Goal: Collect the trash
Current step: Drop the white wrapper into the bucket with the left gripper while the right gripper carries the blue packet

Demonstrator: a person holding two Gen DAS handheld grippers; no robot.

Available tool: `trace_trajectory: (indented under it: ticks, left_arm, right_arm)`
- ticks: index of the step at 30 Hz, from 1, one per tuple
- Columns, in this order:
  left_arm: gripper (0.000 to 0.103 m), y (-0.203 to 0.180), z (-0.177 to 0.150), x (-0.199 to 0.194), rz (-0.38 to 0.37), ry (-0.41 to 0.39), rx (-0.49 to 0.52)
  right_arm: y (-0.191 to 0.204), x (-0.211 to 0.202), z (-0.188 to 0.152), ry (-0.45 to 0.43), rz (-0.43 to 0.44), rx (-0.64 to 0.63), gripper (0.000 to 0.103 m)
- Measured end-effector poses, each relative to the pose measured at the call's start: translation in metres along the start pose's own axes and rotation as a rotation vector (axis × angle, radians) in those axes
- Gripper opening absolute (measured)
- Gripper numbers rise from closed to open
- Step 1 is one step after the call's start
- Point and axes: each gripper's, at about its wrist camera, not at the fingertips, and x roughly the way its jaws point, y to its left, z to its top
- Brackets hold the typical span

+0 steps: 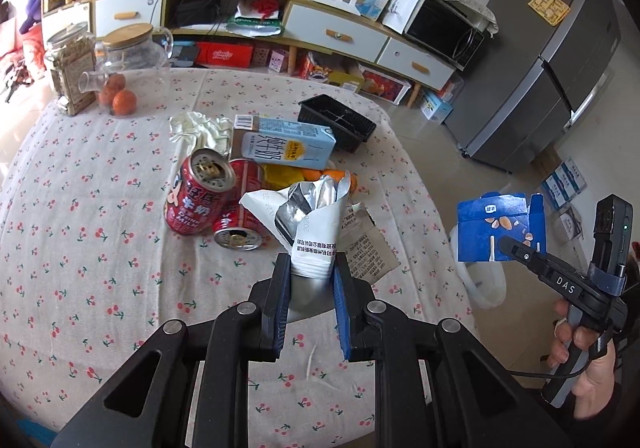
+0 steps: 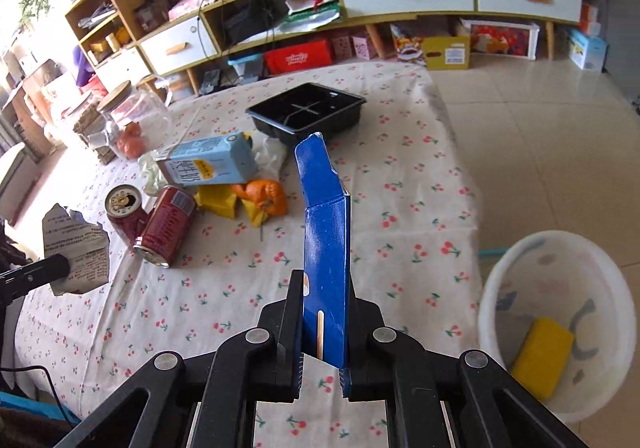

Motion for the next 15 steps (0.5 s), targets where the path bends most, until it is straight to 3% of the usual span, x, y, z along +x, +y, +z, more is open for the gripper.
trace_trajectory:
  ticks: [15]
  left_arm:
    - [0.021, -0.147, -0.004, 0.084, -0.138, 0.089, 0.172]
  right_arm:
    - [-0.11, -0.07, -0.03, -0.055, -0.142, 0.141, 0.011]
